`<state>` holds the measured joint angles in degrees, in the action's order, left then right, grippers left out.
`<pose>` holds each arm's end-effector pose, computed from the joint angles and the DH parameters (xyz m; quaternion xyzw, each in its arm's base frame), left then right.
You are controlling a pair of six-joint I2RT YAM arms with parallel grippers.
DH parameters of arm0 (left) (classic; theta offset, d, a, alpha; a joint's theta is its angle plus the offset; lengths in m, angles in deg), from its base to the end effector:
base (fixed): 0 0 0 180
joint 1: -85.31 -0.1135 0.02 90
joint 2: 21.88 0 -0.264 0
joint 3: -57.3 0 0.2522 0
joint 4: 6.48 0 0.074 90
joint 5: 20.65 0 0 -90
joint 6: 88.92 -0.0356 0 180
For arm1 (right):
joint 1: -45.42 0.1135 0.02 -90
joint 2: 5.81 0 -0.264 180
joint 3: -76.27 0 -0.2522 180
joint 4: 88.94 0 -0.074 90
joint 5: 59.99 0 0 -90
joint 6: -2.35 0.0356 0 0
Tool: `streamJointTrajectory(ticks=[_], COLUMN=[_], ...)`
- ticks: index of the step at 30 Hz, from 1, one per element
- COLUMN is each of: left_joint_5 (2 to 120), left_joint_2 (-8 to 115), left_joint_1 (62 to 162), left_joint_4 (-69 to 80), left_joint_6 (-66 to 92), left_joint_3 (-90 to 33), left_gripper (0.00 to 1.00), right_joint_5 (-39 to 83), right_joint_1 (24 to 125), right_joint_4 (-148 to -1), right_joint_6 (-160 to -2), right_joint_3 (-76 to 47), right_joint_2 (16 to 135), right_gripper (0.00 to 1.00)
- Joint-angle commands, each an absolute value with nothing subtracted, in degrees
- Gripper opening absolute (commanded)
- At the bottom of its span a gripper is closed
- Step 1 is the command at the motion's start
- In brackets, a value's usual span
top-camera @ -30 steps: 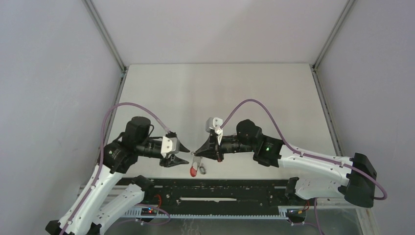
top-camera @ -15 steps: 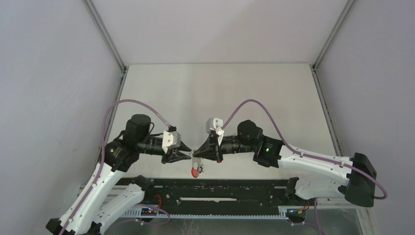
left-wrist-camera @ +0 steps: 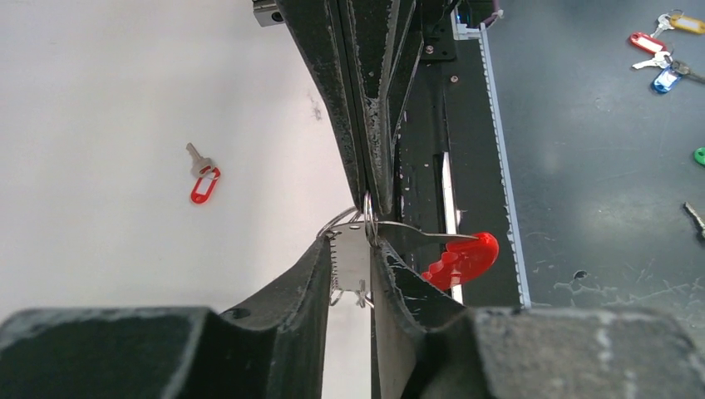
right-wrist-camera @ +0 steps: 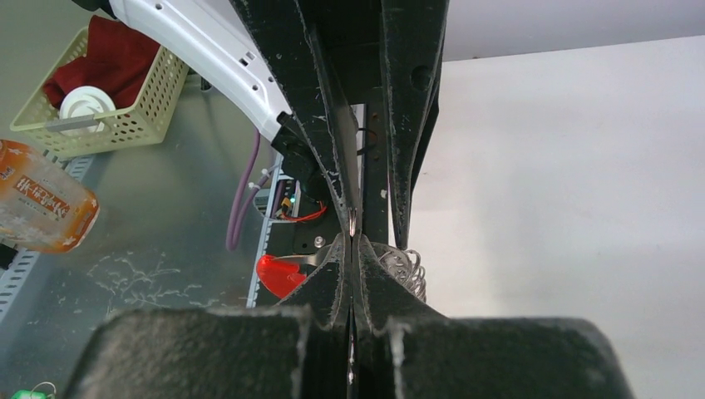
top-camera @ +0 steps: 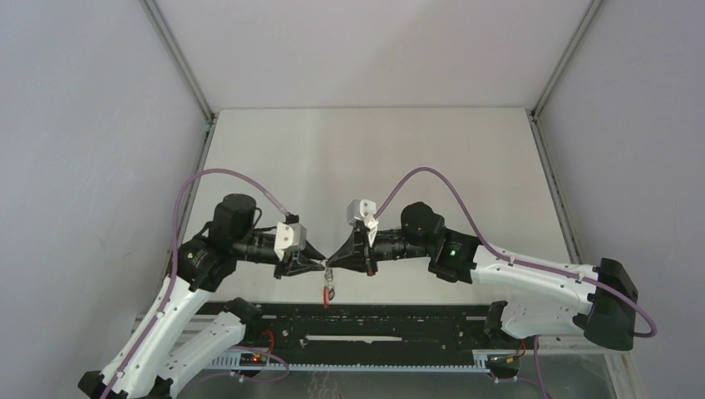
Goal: Put the keys on the keyring
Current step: Adjust the keyring.
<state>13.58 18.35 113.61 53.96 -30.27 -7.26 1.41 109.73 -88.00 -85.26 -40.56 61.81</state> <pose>0.0954 -0.0848 0.3325 0.5757 0.5782 -0.4061 0.4115 0.1042 0.2558 0.3282 -0.5112 0.5290 0.5112 0.4444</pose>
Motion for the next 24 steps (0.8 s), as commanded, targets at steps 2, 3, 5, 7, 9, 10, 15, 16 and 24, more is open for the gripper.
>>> streamJointTrajectory(ticks=[2, 3, 5, 7, 9, 10, 15, 16, 24], left_joint_5=[9.8, 9.6, 9.5, 9.62, 9.58, 9.53, 9.39, 9.53, 10.72], left_joint_2=[17.93, 17.87, 17.85, 17.79, 17.76, 17.64, 16.51, 16.36, 16.73], left_joint_1=[113.44, 113.44, 113.44, 113.44, 113.44, 113.44, 113.44, 113.44, 113.44], left_joint_4=[53.07, 53.08, 53.09, 53.09, 53.12, 53.2, 53.77, 53.77, 53.82], left_joint_6=[-28.98, -29.02, -29.17, -29.11, -28.58, -28.43, -28.43, -28.45, -28.72], left_joint_3=[-10.78, -10.81, -10.87, -11.13, -11.5, -11.56, -11.61, -11.54, -11.82], left_gripper=[0.32, 0.33, 0.31, 0.28, 0.29, 0.29, 0.39, 0.41, 0.32], right_joint_5=[2.58, 2.79, 3.03, 3.49, 4.06, 4.53, 5.4, 5.4, 5.7], right_joint_1=[110.67, 110.72, 110.79, 110.81, 110.9, 110.9, 110.9, 110.9, 110.9], right_joint_4=[-89.05, -89.14, -89.2, -88.8, -88.19, -87.92, -87.38, -87.52, -87.81], right_joint_6=[-85.94, -85.9, -85.99, -86.07, -86.15, -86.16, -86.25, -86.17, -85.81], right_joint_3=[-37.14, -37.14, -37.08, -36.91, -36.9, -36.88, -36.88, -36.88, -36.88], right_joint_2=[62.22, 62.22, 62.22, 62.22, 62.22, 62.14, 61.94, 62.0, 61.79], right_gripper=[0.0, 0.0, 0.0, 0.0, 0.0, 0.0, 0.0, 0.0, 0.0])
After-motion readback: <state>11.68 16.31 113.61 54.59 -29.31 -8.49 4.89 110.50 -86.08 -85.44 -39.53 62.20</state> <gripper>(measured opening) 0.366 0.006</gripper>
